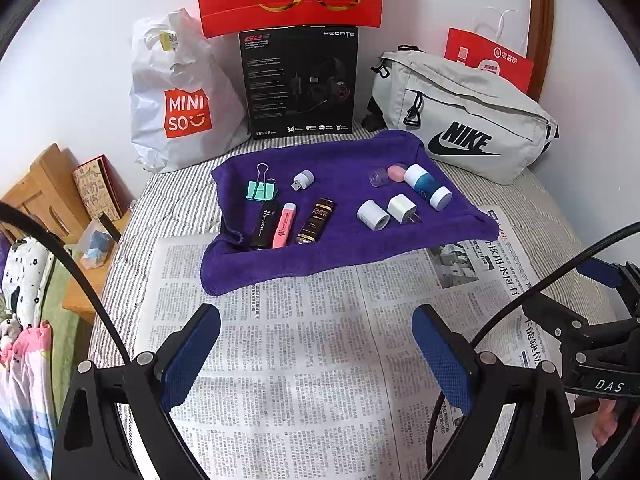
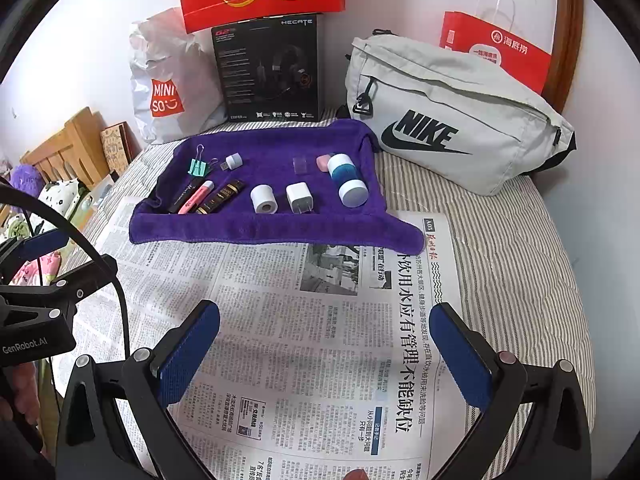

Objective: Organize rigid objects

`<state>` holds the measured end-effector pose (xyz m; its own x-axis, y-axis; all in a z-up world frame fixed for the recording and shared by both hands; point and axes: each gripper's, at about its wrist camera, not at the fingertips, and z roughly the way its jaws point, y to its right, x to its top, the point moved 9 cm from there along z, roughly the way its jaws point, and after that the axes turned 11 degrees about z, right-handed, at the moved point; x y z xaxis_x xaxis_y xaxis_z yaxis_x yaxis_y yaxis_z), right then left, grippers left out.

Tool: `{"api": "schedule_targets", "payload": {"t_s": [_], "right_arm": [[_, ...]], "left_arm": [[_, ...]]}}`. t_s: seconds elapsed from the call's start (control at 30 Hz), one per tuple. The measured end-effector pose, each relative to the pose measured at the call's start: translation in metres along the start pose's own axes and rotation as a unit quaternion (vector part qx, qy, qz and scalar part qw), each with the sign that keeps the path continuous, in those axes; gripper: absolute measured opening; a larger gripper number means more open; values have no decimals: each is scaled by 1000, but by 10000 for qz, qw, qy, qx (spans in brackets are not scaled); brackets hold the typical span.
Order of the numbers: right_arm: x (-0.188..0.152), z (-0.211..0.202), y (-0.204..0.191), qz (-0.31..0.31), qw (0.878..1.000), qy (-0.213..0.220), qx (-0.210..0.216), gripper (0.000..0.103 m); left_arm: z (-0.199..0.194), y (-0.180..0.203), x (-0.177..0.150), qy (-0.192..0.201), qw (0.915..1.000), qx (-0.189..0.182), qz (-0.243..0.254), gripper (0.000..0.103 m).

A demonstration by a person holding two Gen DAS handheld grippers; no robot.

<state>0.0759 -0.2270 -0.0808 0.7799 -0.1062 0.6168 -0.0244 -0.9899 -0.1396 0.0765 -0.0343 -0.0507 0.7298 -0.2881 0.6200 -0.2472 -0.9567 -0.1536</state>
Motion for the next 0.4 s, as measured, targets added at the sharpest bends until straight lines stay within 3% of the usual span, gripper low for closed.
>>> {"api": "schedule_targets", "payload": {"t_s": [0.4], "right_arm": [[-4,4,2,2,10000,-62,-6,103]], "left_arm": [[-2,-1,0,99,9999,-121,-55,98]]}}
